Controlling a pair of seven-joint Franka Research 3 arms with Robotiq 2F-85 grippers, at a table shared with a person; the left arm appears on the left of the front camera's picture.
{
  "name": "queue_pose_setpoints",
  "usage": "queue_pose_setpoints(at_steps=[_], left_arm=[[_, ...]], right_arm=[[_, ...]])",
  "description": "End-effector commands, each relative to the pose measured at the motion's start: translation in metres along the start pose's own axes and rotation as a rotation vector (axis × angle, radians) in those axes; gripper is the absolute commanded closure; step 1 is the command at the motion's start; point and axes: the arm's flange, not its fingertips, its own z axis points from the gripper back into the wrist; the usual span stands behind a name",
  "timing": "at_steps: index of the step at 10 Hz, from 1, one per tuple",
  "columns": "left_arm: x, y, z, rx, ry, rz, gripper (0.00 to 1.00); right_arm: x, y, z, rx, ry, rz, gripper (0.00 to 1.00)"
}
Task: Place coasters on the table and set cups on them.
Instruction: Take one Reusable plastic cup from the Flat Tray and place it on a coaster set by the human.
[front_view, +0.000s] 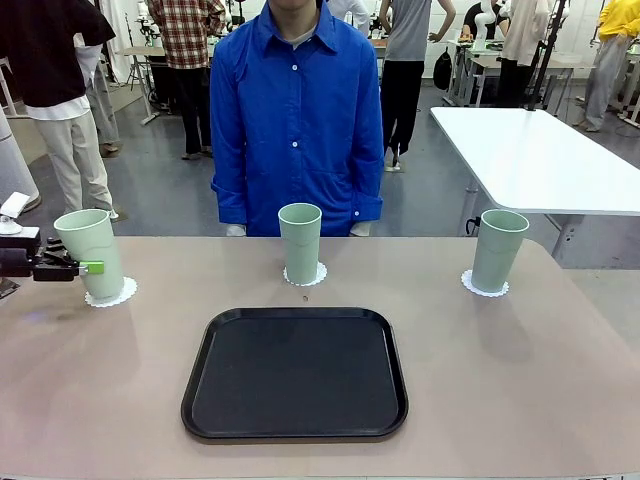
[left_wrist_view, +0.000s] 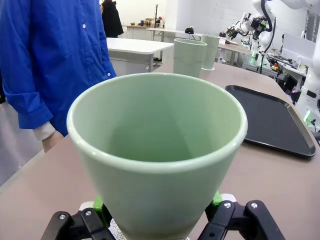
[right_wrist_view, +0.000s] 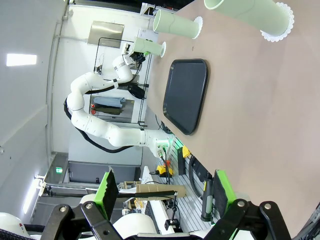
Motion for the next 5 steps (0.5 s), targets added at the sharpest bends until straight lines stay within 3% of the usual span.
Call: queue_pose_setpoints(at_steps=[1, 5], left_arm=[[0.0000, 0.0100, 0.0001, 0.008, -0.038, 0.007, 0.14], [-0.0063, 0.0120, -0.0047, 0.000, -0.035, 0.012, 0.14]], right_arm=[[-0.0010, 0.0024, 0.0005, -0.003, 0.005, -0.009, 0.00], [-0.0010, 0.0024, 0.0005, -0.003, 0.005, -0.009, 0.00]])
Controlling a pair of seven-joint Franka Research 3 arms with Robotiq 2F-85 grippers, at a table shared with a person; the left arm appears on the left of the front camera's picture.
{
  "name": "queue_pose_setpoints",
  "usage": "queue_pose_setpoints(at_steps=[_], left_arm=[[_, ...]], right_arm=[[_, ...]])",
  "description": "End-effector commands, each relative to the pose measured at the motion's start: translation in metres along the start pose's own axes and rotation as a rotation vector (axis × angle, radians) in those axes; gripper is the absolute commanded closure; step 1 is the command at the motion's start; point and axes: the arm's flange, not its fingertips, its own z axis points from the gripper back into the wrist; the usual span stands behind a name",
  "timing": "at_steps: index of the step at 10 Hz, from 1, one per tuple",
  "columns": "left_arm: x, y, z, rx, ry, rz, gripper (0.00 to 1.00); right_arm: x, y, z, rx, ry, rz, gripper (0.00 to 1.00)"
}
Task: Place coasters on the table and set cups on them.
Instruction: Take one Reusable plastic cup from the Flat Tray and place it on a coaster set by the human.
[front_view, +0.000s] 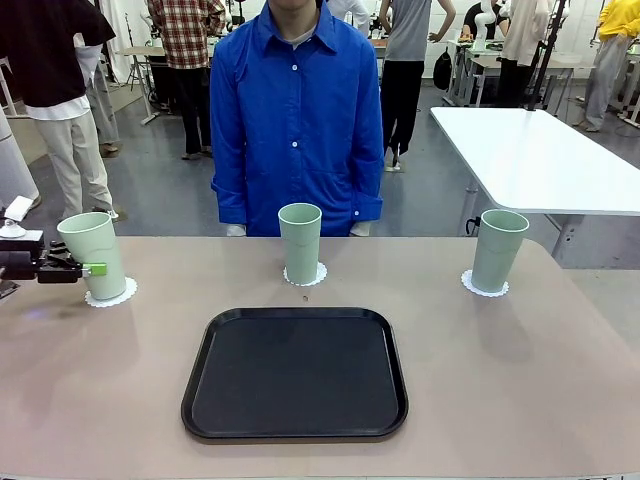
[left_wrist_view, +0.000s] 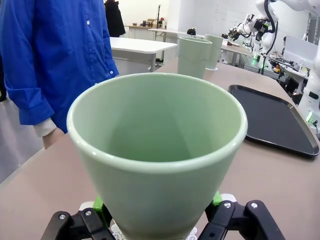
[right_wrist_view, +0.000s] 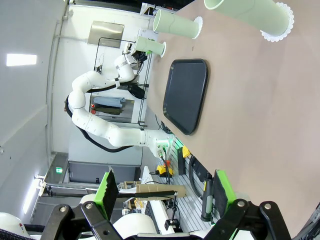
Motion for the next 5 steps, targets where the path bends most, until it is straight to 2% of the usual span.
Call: queue_pose_setpoints(at_steps=[1, 3, 4, 5], left_arm=[[0.0011, 0.0041, -0.0017, -0.013, -0.026, -0.003, 0.14], [-0.0017, 0.0035, -0.0033, -0.026, -0.026, -0.011, 0.14], [-0.0017, 0.0036, -0.0029, -0.036, -0.025, -0.007, 0.00], [-0.0020, 0.0038, -0.0018, -0.040, -0.025, -0.008, 0.00]], right_arm=[[-0.0010, 0.0024, 0.0005, -0.003, 0.005, -0.009, 0.00], [-0.0010, 0.0024, 0.0005, -0.003, 0.005, -0.009, 0.00], [-0.0010, 0.0024, 0.0005, -0.003, 0.005, -0.009, 0.00], [-0.0010, 0.0024, 0.0005, -0.003, 0.005, -0.009, 0.00]])
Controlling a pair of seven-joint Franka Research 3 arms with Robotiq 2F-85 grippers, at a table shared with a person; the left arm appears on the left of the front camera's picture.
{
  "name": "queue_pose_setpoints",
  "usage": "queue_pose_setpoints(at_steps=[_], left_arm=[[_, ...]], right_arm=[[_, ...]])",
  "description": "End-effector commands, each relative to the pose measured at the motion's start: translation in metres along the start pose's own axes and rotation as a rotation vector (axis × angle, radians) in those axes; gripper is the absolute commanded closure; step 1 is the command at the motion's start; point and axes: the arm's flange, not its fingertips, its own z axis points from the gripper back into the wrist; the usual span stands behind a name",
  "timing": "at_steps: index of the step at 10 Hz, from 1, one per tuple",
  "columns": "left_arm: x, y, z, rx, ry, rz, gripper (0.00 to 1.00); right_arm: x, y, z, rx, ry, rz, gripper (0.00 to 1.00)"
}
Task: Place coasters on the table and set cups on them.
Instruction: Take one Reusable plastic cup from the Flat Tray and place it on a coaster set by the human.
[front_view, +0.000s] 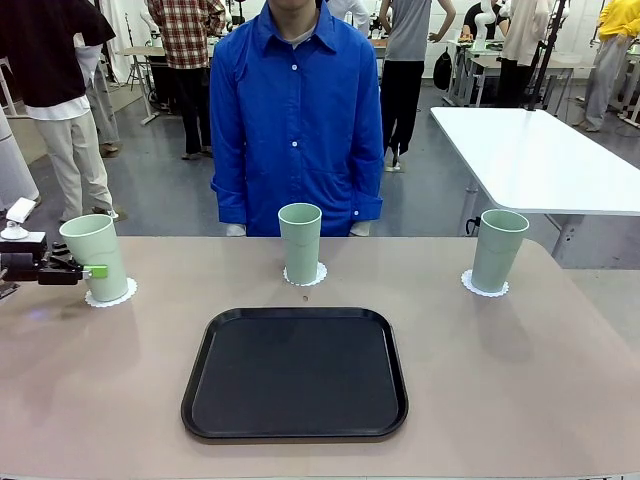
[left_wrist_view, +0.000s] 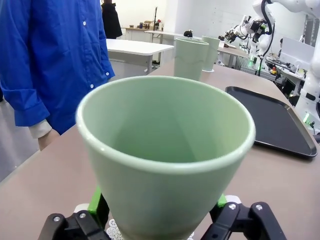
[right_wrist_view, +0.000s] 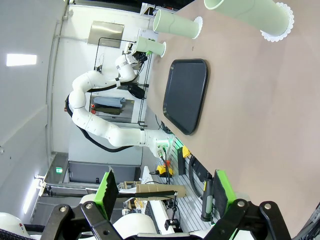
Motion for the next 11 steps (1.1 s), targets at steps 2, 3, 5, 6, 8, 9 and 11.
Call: queue_pose_setpoints(at_steps=[2, 3, 5, 6, 8, 9, 11], left_arm=[[0.000, 0.005, 0.002, -0.027, -0.013, -0.015, 0.00], [-0.001, 0.005, 0.003, -0.033, -0.008, -0.018, 0.00], [-0.001, 0.004, 0.003, -0.045, -0.004, -0.030, 0.00], [-0.004, 0.004, 0.002, -0.061, -0.007, -0.037, 0.00], [-0.007, 0.005, 0.004, -0.099, -0.023, -0.049, 0.00], [-0.009, 0.005, 0.005, -0.109, -0.021, -0.055, 0.00], [-0.014, 0.006, 0.007, -0.117, -0.014, -0.057, 0.00]], right_arm=[[-0.001, 0.002, 0.000, -0.003, 0.005, -0.009, 0.00], [-0.001, 0.002, 0.000, -0.003, 0.005, -0.009, 0.00], [-0.001, 0.002, 0.000, -0.003, 0.005, -0.009, 0.00], [-0.001, 0.002, 0.000, -0.003, 0.005, -0.009, 0.00], [-0.001, 0.002, 0.000, -0.003, 0.005, -0.009, 0.00], [-0.001, 0.002, 0.000, -0.003, 0.005, -0.009, 0.00], [-0.001, 0.002, 0.000, -0.003, 0.005, -0.009, 0.00]])
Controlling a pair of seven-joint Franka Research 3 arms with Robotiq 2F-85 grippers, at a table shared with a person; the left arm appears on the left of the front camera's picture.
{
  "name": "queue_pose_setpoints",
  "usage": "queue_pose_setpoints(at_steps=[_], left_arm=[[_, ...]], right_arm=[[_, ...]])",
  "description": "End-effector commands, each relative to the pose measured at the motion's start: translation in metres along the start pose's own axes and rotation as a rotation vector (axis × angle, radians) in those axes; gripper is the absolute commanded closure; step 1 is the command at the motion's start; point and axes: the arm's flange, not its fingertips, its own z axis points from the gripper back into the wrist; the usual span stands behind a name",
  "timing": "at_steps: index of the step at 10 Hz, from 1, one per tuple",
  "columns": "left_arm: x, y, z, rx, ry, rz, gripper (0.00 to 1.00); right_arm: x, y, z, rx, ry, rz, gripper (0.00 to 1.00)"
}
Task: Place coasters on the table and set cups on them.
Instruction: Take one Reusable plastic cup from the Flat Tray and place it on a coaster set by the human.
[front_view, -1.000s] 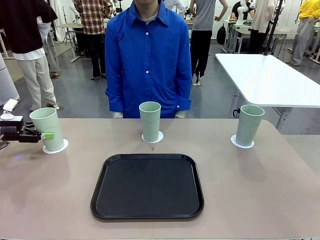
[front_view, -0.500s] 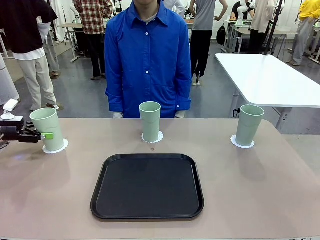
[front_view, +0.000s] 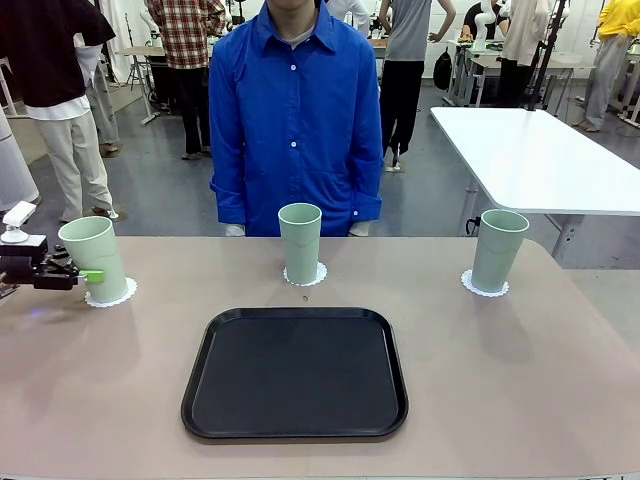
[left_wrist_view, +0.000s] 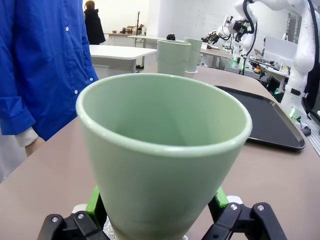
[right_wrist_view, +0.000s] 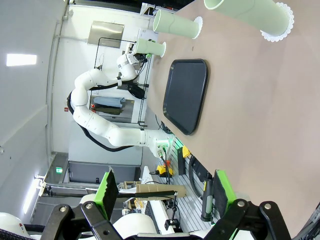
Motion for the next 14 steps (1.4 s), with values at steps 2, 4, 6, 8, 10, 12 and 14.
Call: queue_pose_setpoints(at_steps=[2, 4, 6, 8, 10, 12, 14], left_arm=[[-0.009, 0.003, 0.012, -0.015, 0.007, -0.029, 0.00], [-0.012, 0.005, 0.017, 0.000, 0.003, -0.029, 0.00], [-0.015, 0.004, 0.022, 0.001, 0.003, -0.025, 0.00], [-0.016, 0.003, 0.030, 0.000, 0.008, -0.026, 0.00], [-0.019, 0.004, 0.037, -0.003, 0.020, -0.023, 0.00], [-0.021, 0.002, 0.044, -0.040, 0.033, -0.011, 0.00], [-0.021, -0.002, 0.052, -0.062, 0.051, -0.001, 0.00]], right_arm=[[-0.001, 0.002, 0.000, -0.003, 0.005, -0.009, 0.00], [-0.001, 0.002, 0.000, -0.003, 0.005, -0.009, 0.00], [-0.001, 0.002, 0.000, -0.003, 0.005, -0.009, 0.00], [-0.001, 0.002, 0.000, -0.003, 0.005, -0.009, 0.00], [-0.001, 0.002, 0.000, -0.003, 0.005, -0.009, 0.00], [-0.001, 0.002, 0.000, -0.003, 0.005, -0.009, 0.00], [-0.001, 0.002, 0.000, -0.003, 0.005, -0.009, 0.00]])
